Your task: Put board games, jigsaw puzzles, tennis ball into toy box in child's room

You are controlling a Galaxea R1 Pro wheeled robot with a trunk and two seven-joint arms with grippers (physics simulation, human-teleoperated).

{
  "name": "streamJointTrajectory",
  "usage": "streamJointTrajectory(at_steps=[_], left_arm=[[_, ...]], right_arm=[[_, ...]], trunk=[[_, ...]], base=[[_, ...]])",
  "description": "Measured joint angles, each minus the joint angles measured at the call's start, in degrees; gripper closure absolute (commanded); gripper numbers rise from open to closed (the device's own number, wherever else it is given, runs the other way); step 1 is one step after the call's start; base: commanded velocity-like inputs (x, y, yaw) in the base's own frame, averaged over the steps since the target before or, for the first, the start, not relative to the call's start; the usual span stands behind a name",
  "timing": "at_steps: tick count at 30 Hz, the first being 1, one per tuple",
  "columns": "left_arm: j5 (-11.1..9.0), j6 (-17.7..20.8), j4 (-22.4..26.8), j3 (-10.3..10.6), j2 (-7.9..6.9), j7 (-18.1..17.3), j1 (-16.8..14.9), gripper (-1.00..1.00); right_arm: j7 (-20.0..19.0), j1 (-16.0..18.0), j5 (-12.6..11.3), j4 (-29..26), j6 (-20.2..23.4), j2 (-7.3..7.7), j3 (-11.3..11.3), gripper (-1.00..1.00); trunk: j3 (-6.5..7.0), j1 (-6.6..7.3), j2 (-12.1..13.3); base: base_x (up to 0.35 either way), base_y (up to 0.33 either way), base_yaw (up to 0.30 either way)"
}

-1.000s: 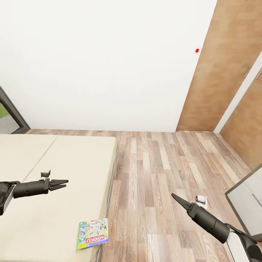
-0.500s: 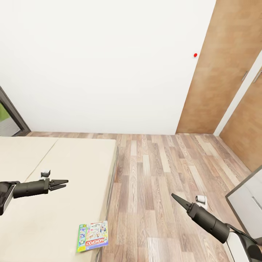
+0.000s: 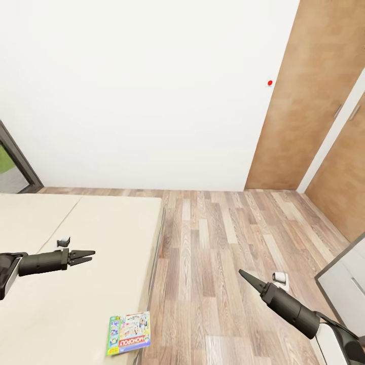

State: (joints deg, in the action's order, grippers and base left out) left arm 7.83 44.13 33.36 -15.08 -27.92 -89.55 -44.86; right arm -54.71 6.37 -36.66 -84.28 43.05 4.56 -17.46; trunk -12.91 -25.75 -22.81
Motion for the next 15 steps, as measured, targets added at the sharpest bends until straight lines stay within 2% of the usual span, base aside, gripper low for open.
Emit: streamJointTrajectory(at_steps=[15], left_arm=[[0.0,0.0,0.0,0.0,0.02,0.0,0.0,-1.00]], right_arm=[[0.0,0.0,0.1,0.2,0.0,0.00,0.0,-1.00]], trunk=[[1.42,0.00,0.0]], base=[[0.000,0.000,0.000]])
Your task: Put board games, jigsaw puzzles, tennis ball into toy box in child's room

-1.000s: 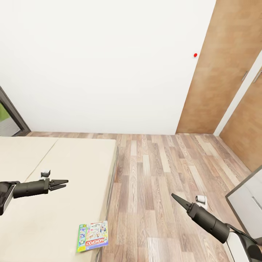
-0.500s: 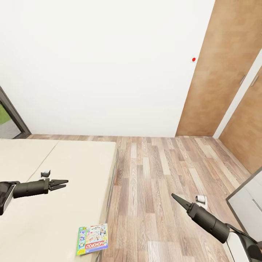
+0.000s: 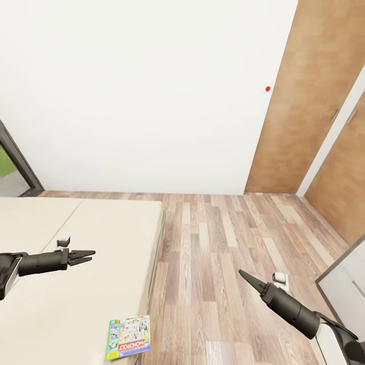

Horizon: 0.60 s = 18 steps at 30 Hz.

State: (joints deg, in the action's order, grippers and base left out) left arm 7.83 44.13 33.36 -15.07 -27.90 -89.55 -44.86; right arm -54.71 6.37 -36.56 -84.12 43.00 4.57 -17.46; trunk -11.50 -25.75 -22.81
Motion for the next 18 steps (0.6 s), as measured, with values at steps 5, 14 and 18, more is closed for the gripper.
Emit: streamJointTrajectory(at_steps=[5,14,18], left_arm=[[0.0,0.0,0.0,0.0,-0.02,0.0,0.0,-1.00],[0.0,0.0,0.0,0.0,-0.06,0.0,0.0,-1.00],[0.0,0.0,0.0,0.0,-0.05,0.0,0.0,-1.00]], right_arm=[[0.0,0.0,0.1,0.0,0.0,0.00,0.0,-1.00],[0.0,0.0,0.0,0.0,0.0,0.00,0.0,-1.00],[0.0,0.0,-0.1,0.0,0.0,0.00,0.0,-1.00]], trunk=[[0.47,0.00,0.0],[1.32,0.00,0.0],[1.70,0.00,0.0]], base=[[0.000,0.000,0.000],[0.000,0.000,0.025],[0.000,0.000,0.071]])
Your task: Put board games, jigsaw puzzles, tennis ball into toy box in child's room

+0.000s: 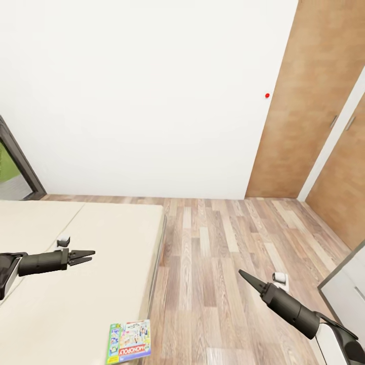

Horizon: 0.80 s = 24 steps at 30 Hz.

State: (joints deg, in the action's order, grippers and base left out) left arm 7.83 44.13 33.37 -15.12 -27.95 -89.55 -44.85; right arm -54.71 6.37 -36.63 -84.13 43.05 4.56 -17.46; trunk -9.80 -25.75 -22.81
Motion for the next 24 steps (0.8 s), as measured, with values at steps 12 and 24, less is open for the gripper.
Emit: streamJointTrajectory(at_steps=[12,24], left_arm=[[0.0,0.0,0.0,0.0,0.02,0.0,0.0,-1.00],[-0.1,0.1,0.0,0.1,-0.02,0.0,0.0,-1.00]], right_arm=[[0.0,0.0,0.0,0.0,0.0,0.00,-0.2,-1.00],[0.0,0.0,-0.1,-0.1,0.1,0.00,-0.4,-1.00]], trunk=[[0.96,0.00,0.0],[1.10,0.00,0.0]], base=[[0.000,0.000,0.100],[0.000,0.000,0.042]])
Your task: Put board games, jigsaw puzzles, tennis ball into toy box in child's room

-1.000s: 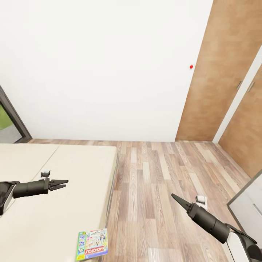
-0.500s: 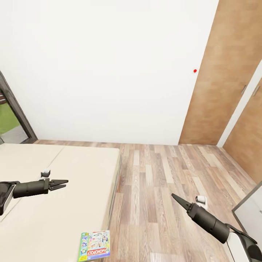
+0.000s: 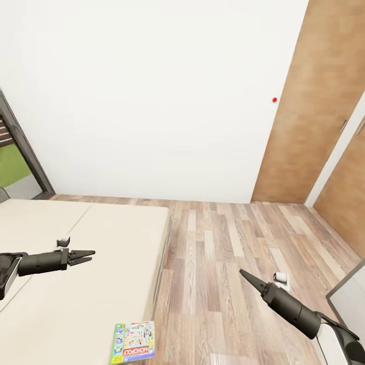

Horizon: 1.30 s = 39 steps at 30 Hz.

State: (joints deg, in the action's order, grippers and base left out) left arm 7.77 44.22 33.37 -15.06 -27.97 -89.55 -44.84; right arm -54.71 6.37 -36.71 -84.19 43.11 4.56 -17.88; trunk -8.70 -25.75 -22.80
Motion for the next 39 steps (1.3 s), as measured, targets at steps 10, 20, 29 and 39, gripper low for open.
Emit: streamJointTrajectory(at_steps=[10,20,29,39], left_arm=[[0.0,0.0,0.0,0.0,-0.02,0.0,0.0,-1.00],[0.0,0.0,0.0,0.0,-0.02,0.0,0.0,-1.00],[0.0,0.0,0.0,0.0,-0.03,0.0,0.0,-1.00],[0.0,-0.1,0.0,0.0,-0.02,0.0,0.0,-1.00]], right_arm=[[0.0,0.0,-0.1,0.0,0.0,0.00,-0.1,-1.00],[0.0,0.0,-0.1,0.1,0.1,0.00,-1.1,-1.00],[0.0,0.0,0.1,0.1,0.1,0.00,-1.1,-1.00],[0.0,0.0,0.2,0.2,0.1,0.00,-1.2,-1.00]], trunk=[[0.38,0.00,0.0],[0.48,0.00,0.0],[0.91,0.00,0.0],[1.02,0.00,0.0]], base=[[0.000,0.000,0.174],[0.000,-0.001,0.046],[0.000,-0.109,0.163],[0.014,-0.042,0.041]])
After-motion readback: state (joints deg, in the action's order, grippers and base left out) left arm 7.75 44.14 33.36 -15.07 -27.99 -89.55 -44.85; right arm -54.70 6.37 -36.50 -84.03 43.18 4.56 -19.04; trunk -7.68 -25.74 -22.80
